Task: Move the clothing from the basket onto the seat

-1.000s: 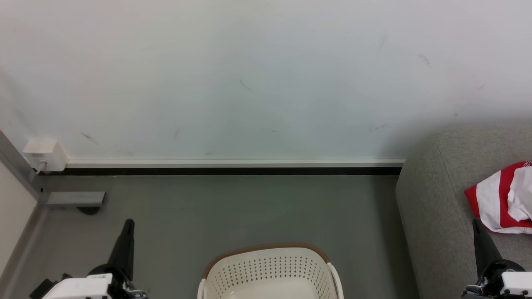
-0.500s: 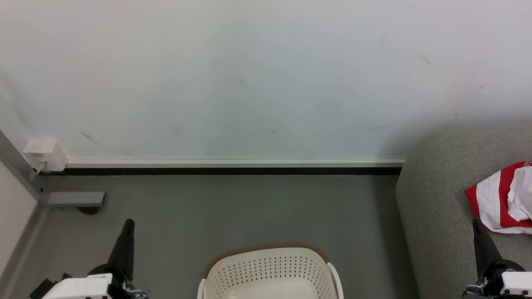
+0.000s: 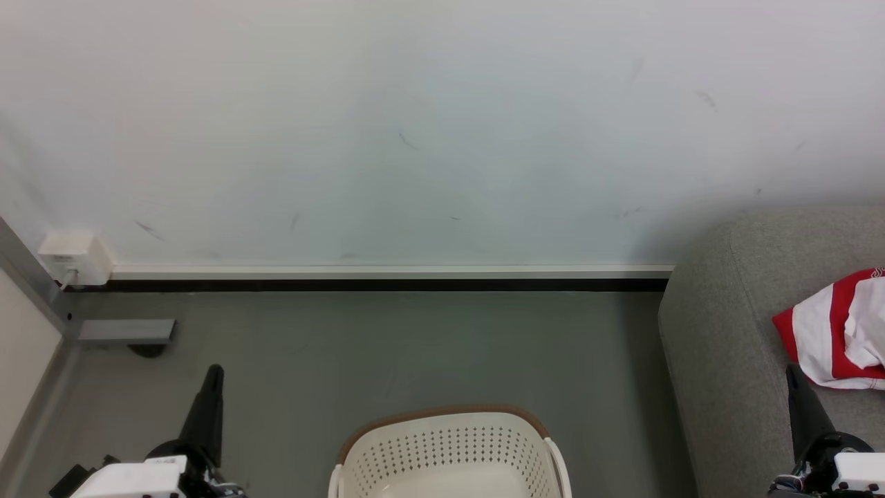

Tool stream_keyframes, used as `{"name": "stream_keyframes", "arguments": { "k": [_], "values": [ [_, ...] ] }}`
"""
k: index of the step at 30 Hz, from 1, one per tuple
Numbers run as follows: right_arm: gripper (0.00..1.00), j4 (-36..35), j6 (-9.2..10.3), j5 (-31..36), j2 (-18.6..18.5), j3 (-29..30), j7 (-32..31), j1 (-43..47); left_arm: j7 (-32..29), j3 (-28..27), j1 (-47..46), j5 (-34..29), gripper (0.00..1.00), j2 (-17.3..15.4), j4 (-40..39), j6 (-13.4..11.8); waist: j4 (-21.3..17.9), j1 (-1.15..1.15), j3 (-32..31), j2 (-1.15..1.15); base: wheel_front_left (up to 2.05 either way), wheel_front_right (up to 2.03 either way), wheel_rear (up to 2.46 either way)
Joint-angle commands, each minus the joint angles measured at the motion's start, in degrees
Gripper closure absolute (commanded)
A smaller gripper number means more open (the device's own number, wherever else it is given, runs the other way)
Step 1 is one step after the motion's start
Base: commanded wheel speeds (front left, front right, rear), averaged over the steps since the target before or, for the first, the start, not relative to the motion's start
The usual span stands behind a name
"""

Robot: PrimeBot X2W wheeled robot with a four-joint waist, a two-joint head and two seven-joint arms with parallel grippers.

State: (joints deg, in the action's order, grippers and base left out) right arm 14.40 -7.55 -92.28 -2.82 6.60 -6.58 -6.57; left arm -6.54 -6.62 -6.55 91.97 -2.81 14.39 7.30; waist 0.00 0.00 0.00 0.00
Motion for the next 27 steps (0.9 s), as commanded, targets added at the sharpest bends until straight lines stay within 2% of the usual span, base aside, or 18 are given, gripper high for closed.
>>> {"name": "stream_keyframes", "arguments": {
  "k": [1, 27],
  "values": [
    [1.00, 0.1, 0.12, -0.1, 0.0, 0.2, -0.2, -0.3, -0.3, -0.1, -0.4, 0.6, 1.00, -0.1, -0.1, 0.3, 0.0, 0.00, 0.0, 0.00, 0.00, 0.00, 0.00],
    [1.00, 0.1, 0.12, -0.1, 0.0, 0.2, -0.2, -0.3, -0.3, -0.1, -0.4, 0.6, 1.00, -0.1, -0.1, 0.3, 0.0, 0.00, 0.0, 0.00, 0.00, 0.00, 0.00]
  ]
}}
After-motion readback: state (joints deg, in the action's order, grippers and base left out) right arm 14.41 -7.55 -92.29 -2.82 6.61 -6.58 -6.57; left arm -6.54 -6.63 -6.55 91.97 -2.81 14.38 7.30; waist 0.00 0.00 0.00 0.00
